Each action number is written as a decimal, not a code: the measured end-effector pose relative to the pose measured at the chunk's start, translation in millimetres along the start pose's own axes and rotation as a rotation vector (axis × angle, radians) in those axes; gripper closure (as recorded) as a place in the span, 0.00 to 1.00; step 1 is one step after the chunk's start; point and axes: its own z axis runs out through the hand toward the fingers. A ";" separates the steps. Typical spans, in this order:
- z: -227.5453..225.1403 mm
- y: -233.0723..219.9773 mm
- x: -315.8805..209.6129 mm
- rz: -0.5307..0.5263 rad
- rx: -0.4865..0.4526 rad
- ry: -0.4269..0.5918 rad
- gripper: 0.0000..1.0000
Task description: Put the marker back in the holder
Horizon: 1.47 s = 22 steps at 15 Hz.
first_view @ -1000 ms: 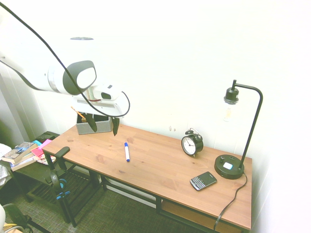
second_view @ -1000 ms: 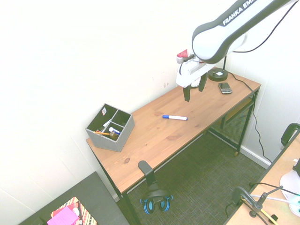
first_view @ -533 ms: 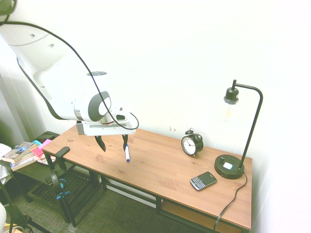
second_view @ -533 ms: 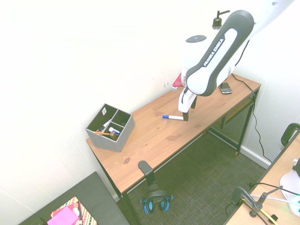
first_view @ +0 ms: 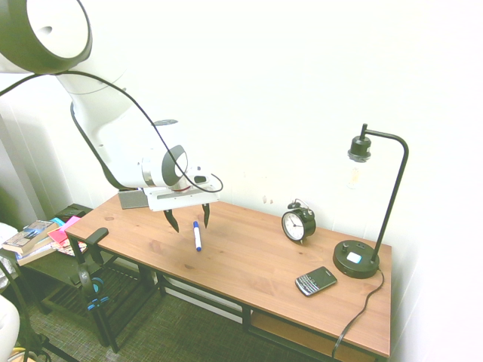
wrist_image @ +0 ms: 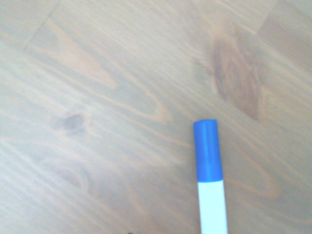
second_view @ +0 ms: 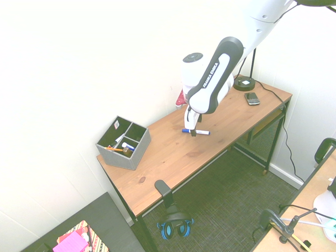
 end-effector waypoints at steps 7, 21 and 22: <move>21.7 -1.0 24.4 -0.039 -0.013 -0.043 1.00; 36.3 -10.3 19.6 -0.045 0.003 -0.092 1.00; 36.2 -10.3 19.7 -0.044 0.004 -0.092 1.00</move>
